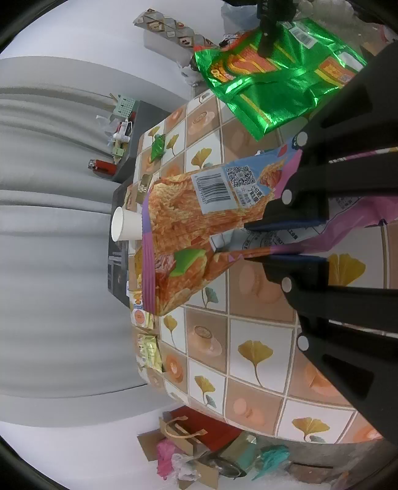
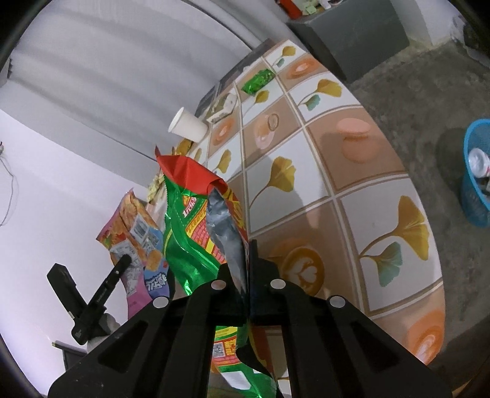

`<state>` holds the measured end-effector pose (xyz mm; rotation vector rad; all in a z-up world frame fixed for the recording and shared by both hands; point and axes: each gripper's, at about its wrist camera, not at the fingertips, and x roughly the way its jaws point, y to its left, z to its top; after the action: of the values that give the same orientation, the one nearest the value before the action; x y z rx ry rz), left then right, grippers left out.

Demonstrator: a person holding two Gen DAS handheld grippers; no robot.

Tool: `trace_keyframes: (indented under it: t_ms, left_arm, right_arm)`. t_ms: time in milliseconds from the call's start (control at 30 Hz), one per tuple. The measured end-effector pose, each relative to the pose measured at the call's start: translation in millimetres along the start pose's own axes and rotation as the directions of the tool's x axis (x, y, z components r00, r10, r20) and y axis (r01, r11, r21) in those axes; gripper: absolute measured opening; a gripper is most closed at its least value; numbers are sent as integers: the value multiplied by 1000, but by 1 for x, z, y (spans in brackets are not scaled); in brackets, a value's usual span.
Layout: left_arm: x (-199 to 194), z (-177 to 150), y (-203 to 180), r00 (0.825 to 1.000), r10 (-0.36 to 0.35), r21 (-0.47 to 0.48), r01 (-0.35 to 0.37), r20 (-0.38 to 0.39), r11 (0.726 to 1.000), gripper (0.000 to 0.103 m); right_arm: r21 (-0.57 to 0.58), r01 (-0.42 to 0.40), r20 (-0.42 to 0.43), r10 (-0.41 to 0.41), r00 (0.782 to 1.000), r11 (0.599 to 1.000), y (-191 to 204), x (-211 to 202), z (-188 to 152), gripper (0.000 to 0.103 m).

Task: Collect trash
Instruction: 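Carry the green bag and pink chip bag over the wastebasket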

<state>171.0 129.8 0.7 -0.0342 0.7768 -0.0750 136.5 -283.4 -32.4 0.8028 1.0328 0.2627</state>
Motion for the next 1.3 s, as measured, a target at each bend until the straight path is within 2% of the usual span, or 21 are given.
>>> trace_keyframes:
  t_ms: [333,500,900,1133,1300]
  left_arm:
    - [-7,2,-7,1000,-4,11,4,20,1000,13]
    - [-11,4,-11,999,-10,15,10,31,1000,13]
    - [-25,19,-24,994,-69,42,66,80,997,13]
    - [-19,34,-53,994,-96,84,91,58,992,13]
    - [-15,52,-99,987,-156,139,148,44,979,13]
  right_arm:
    - [15,-38,44,37,998,999,-9,-16,2,0]
    - [44,-97,71,94,993,994,-19,-24,3,0]
    - [84,-149,163,134,977,985,-33,-52,0,0]
    - [122,-231,203,204,958,965,-54,-58,-8,0]
    - [177,-266,272,212,939,948,-93,-83,-10,0]
